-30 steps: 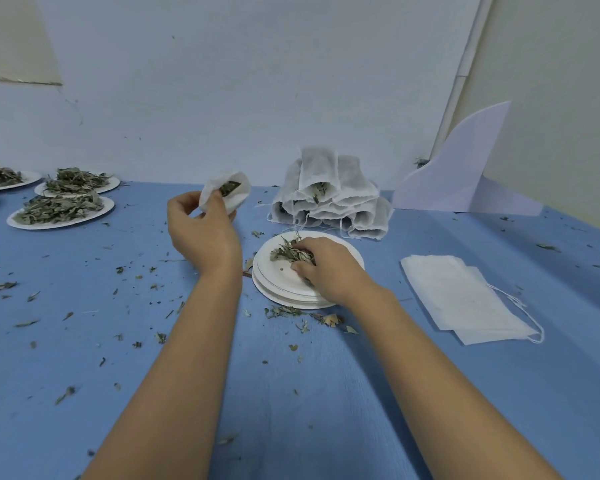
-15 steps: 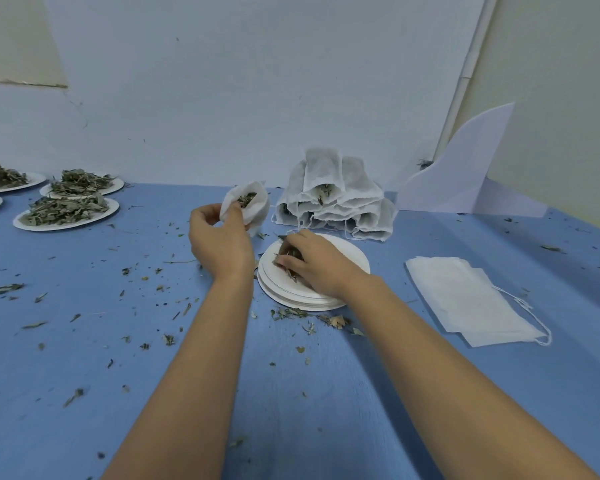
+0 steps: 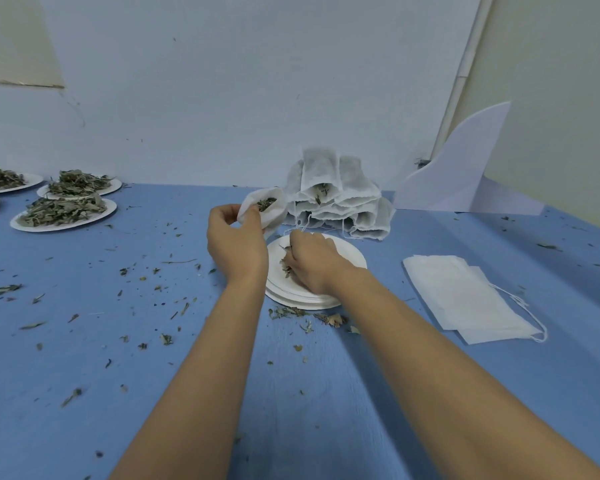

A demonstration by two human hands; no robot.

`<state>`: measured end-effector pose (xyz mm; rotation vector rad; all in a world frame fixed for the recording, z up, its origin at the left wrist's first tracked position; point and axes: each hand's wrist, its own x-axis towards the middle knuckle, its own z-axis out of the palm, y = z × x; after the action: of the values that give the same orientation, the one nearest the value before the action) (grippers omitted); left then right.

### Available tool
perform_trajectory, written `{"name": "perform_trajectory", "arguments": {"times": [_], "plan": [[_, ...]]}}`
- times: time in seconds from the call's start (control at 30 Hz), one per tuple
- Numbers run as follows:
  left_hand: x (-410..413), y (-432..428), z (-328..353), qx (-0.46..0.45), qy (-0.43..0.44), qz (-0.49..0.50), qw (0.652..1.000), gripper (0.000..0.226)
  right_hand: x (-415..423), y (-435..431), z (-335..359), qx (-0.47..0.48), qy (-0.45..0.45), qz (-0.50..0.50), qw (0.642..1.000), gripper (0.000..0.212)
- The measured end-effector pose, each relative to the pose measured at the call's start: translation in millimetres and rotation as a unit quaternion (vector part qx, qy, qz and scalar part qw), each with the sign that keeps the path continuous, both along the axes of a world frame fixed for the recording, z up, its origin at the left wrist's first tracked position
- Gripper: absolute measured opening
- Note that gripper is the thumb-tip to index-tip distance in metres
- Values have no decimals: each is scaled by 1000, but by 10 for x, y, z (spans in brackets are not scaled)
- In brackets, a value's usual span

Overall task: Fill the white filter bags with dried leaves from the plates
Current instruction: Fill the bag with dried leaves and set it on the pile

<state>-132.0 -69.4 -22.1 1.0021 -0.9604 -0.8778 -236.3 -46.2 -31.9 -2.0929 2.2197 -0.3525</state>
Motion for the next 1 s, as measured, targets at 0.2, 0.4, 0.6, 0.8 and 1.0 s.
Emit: {"name": "perform_trajectory", "arguments": {"times": [0.2,0.4,0.6,0.8,1.0], "plan": [[17,-11,-2,19,5,-6,1000,11,-74,36,-2,-101,20,1,995,16],[19,-15,-5,26,3,-10,1000,10,-155,162,120,-95,18,-8,995,55],[37,-11,1,28,13,-1,1000,10,-195,265,126,-64,-42,1,997,63],[50,8,-13,40,10,-6,999,9,-132,291,150,19,1,17,1000,53],[52,10,-11,43,9,-2,999,9,-50,320,80,-27,41,-2,999,27]]}}
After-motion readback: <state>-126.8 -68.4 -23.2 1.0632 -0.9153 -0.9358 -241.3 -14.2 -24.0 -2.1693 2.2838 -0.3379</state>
